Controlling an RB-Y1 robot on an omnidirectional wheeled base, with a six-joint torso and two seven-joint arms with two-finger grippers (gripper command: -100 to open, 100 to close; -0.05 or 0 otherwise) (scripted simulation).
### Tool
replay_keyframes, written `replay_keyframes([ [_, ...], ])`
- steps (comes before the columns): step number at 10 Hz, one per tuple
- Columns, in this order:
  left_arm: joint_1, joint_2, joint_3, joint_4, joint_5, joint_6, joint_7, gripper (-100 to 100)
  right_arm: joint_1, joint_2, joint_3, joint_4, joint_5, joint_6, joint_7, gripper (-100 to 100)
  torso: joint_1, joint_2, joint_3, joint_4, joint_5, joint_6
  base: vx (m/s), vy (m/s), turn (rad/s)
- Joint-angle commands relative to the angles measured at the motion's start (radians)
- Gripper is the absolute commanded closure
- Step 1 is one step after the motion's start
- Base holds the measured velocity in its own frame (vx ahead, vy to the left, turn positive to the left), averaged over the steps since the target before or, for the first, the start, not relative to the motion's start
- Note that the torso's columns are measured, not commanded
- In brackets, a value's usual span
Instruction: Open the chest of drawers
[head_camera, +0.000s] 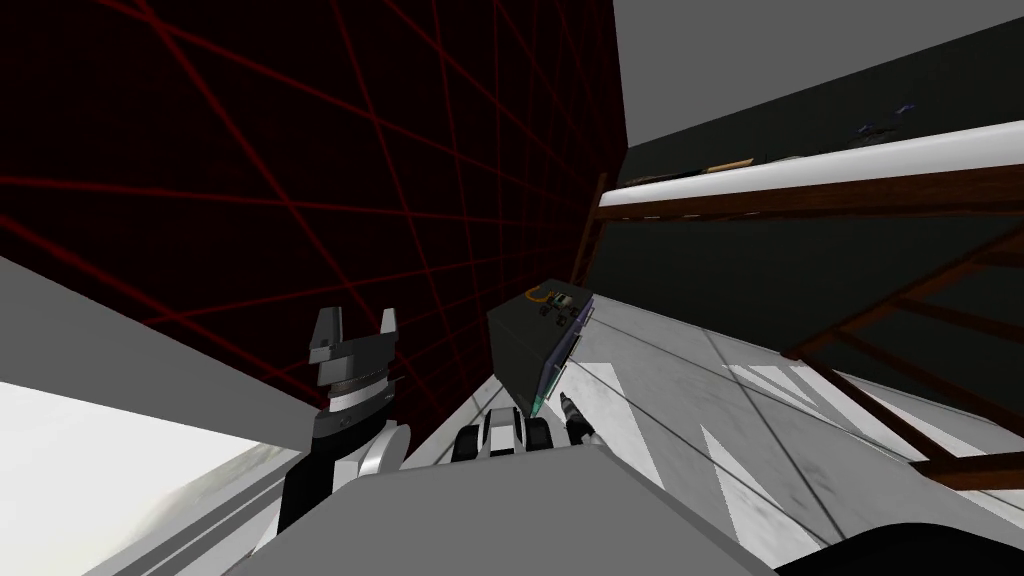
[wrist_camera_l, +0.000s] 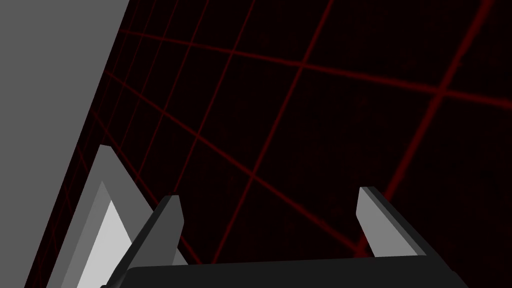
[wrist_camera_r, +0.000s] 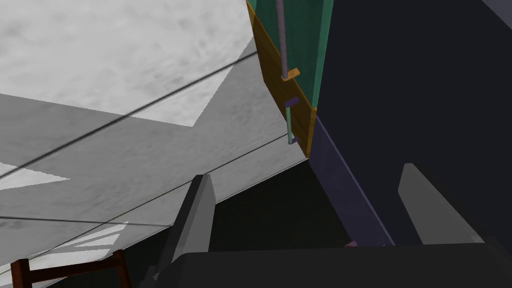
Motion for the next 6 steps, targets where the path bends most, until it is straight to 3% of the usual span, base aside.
replay_keyframes([
  [1,0.000,0.000,0.000,0.000,0.000,0.000,0.000,0,-0.009,0.002,0.021,0.060,0.062,0.069,0.001,-100,-0.001,0.002,0.001,0.001,0.000,0.000,0.037,0.044,0.187],
  [3,0.000,0.000,0.000,0.000,0.000,0.000,0.000,0,-0.016,0.002,0.040,0.117,0.100,0.120,0.002,-100,0.000,0.000,0.001,0.000,0.000,0.000,0.023,0.029,0.059],
  [5,0.000,0.000,0.000,0.000,0.000,0.000,0.000,0,-0.016,0.002,0.040,0.135,0.119,0.160,0.002,-100,-0.002,0.002,0.001,0.001,-0.001,-0.001,-0.002,-0.004,0.011],
  [6,0.000,0.000,0.000,0.000,0.000,0.000,0.000,0,-0.024,0.002,0.059,0.184,0.163,0.192,0.002,-100,-0.001,0.001,0.001,0.001,-0.001,-0.001,-0.010,-0.004,0.047],
])
